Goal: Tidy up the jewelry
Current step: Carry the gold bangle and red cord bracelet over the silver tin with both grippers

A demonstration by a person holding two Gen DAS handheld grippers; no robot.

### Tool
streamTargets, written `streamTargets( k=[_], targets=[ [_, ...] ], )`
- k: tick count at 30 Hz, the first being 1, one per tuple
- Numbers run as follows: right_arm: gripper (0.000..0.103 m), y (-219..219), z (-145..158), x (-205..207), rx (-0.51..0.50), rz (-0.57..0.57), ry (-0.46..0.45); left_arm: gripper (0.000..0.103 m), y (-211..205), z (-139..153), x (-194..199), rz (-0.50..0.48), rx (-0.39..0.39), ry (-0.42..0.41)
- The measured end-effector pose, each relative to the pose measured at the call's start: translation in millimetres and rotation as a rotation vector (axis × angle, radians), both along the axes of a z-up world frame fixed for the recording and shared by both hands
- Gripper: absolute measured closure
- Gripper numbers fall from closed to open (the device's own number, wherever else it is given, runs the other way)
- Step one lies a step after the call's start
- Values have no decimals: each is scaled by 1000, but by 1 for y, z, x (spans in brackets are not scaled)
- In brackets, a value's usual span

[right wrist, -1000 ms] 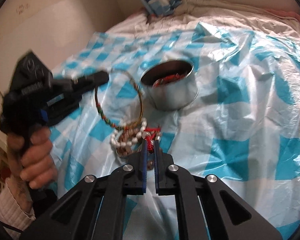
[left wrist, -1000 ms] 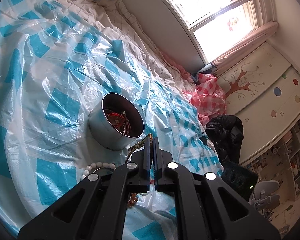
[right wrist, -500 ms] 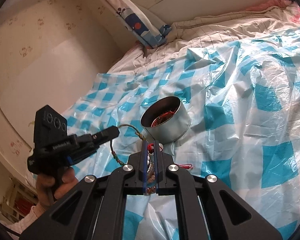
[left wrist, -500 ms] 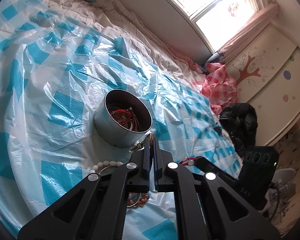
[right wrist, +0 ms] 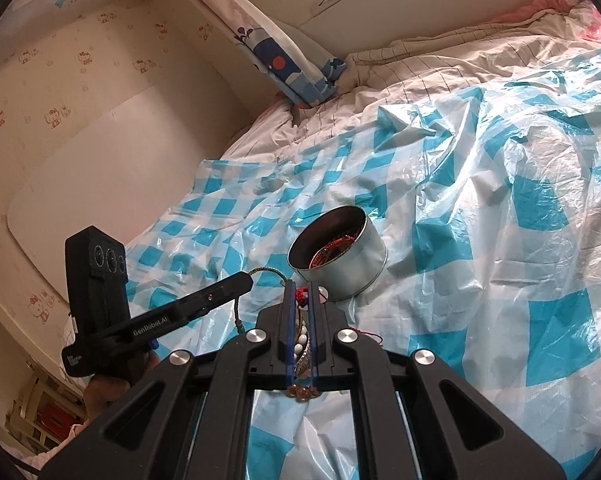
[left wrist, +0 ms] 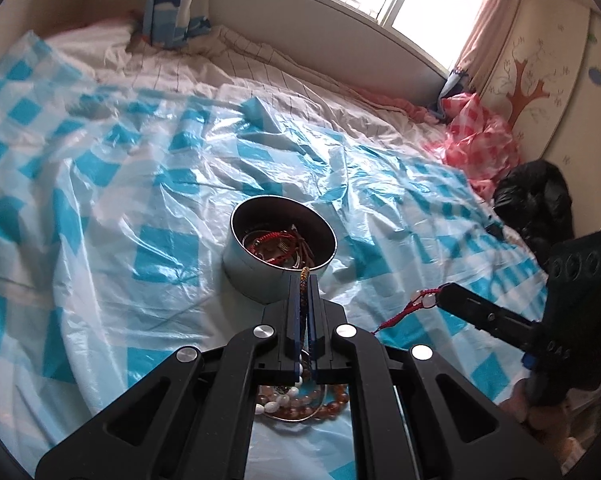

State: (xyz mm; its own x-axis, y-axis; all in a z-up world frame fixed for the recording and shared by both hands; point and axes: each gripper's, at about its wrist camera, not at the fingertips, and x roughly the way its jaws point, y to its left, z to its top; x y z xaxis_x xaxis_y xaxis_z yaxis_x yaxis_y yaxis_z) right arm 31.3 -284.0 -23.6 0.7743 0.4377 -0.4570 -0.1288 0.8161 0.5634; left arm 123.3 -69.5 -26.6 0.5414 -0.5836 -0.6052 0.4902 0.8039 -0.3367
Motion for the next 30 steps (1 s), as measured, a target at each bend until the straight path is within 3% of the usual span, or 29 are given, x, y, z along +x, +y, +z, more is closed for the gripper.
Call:
streamTargets(
  k=[10, 30],
  targets=[
    [96, 0, 1, 4, 32, 5, -15, 100, -11, 9, -10, 7, 87, -83],
    [96, -5, 3, 23, 102, 17, -56, 100, -13, 12, -10, 13, 104, -101]
  ],
)
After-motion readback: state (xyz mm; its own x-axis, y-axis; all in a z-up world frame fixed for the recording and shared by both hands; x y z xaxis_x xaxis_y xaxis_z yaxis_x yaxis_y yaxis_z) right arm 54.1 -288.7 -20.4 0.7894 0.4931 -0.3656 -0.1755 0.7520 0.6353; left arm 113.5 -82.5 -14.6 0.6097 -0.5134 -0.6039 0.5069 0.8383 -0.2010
